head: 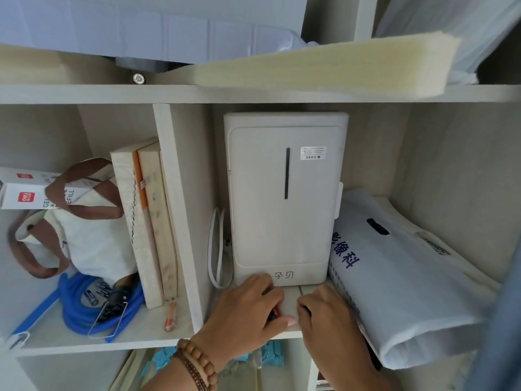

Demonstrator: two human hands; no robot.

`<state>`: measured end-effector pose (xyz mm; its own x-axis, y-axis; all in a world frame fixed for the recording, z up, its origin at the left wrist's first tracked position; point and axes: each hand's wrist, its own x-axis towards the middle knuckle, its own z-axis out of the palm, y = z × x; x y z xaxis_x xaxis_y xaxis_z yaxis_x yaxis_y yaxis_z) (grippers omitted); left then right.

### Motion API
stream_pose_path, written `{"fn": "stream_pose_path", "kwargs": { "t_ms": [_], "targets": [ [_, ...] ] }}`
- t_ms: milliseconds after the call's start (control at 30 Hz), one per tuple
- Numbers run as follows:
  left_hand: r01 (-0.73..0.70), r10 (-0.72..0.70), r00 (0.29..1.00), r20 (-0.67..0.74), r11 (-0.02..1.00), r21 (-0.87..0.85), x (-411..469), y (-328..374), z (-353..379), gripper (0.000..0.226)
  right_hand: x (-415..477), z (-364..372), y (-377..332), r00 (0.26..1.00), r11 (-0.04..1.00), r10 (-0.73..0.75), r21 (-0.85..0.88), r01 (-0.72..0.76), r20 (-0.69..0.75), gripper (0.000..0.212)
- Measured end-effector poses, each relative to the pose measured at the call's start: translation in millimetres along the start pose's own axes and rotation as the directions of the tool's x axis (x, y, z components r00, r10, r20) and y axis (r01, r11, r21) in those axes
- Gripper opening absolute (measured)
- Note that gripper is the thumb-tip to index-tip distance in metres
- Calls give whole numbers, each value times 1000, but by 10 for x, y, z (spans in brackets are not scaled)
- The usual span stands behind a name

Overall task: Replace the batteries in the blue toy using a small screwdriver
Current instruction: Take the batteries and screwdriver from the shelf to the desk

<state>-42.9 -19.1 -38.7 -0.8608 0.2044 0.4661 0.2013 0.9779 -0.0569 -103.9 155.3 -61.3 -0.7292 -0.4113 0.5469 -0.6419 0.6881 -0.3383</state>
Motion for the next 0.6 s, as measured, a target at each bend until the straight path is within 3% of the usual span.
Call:
{"fn": "stream_pose_path", "kwargs": {
  "t_ms": [300,600],
  "targets": [
    [2,1,999,-42,998,70,-14,-12,32,38,-15,-29,-24,1000,1000,11,9,-11,2,17],
    [44,-45,999,9,998,35,-32,19,3,52,2,-64,-55,1000,1000,17,-5,-17,12,20]
  ]
}}
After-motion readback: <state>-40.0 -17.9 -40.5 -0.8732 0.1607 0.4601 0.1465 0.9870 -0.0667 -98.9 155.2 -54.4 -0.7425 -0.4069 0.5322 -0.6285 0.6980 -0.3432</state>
